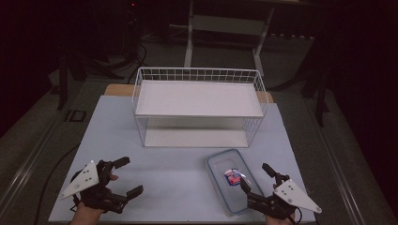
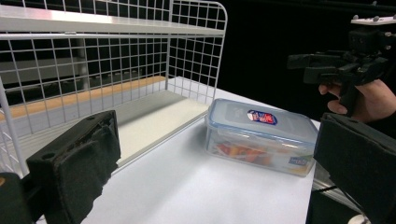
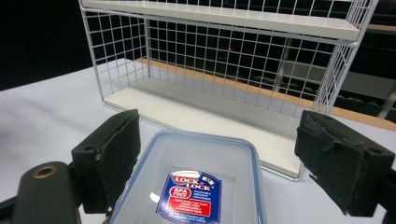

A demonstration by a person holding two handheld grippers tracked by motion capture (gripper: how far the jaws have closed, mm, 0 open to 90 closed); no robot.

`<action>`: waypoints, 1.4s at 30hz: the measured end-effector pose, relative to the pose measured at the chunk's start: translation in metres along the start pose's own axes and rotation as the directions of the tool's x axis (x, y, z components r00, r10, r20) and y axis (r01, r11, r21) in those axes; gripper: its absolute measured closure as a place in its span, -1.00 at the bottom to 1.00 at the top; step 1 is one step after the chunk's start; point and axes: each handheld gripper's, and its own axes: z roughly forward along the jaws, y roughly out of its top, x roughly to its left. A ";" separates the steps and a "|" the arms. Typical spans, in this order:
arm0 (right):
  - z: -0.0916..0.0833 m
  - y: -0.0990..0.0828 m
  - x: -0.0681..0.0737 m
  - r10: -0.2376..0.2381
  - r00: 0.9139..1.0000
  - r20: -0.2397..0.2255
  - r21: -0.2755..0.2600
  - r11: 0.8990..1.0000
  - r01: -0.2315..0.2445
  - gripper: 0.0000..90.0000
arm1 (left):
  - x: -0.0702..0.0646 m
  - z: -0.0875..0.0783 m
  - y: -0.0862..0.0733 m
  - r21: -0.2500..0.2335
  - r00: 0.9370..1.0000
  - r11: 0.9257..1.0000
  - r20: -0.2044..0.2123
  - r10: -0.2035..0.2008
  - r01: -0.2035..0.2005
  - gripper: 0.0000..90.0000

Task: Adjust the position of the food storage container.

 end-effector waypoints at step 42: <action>-0.053 -0.047 -0.022 0.097 0.987 -0.126 0.406 0.913 -0.038 1.00 | -0.002 0.004 0.003 0.013 0.998 0.999 -0.018 0.053 -0.053 -0.99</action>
